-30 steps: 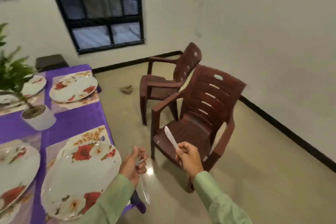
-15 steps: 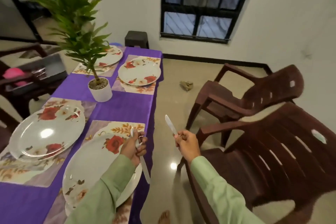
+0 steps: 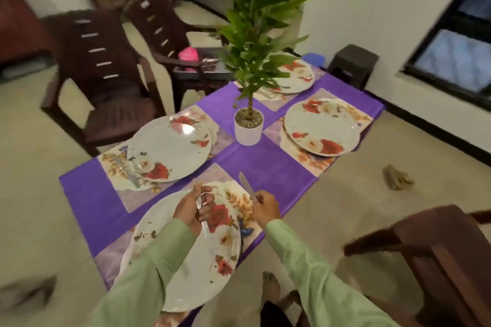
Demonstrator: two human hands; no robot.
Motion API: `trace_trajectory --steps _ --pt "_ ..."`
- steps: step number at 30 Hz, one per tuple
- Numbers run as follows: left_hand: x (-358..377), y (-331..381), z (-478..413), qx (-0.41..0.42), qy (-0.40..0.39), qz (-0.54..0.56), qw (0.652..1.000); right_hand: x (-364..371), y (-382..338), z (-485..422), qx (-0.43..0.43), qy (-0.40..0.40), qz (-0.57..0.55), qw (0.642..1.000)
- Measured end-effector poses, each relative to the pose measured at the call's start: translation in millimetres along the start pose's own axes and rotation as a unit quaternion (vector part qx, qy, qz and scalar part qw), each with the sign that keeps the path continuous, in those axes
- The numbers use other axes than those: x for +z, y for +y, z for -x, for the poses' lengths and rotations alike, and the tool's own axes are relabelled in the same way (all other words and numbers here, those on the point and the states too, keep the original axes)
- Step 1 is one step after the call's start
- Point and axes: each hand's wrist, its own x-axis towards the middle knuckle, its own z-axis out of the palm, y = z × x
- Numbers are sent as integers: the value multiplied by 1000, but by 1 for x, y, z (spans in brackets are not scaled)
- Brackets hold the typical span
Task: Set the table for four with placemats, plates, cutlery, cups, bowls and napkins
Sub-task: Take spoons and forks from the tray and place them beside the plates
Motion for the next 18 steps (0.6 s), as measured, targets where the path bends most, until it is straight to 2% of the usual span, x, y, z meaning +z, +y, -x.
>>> trace_trajectory --steps 4,9,14,18 --pt "4 7 -1 39 81 7 996 13 -8 -34 -18 -97 56 994" --pt "3 8 5 77 152 7 985 28 -7 -50 -76 -159 136 975" --pt "-12 -4 11 79 180 23 980 33 -3 -51 -149 -145 251 945" --pt "-20 -12 9 61 186 42 980 31 -4 -51 -176 -146 350 908"
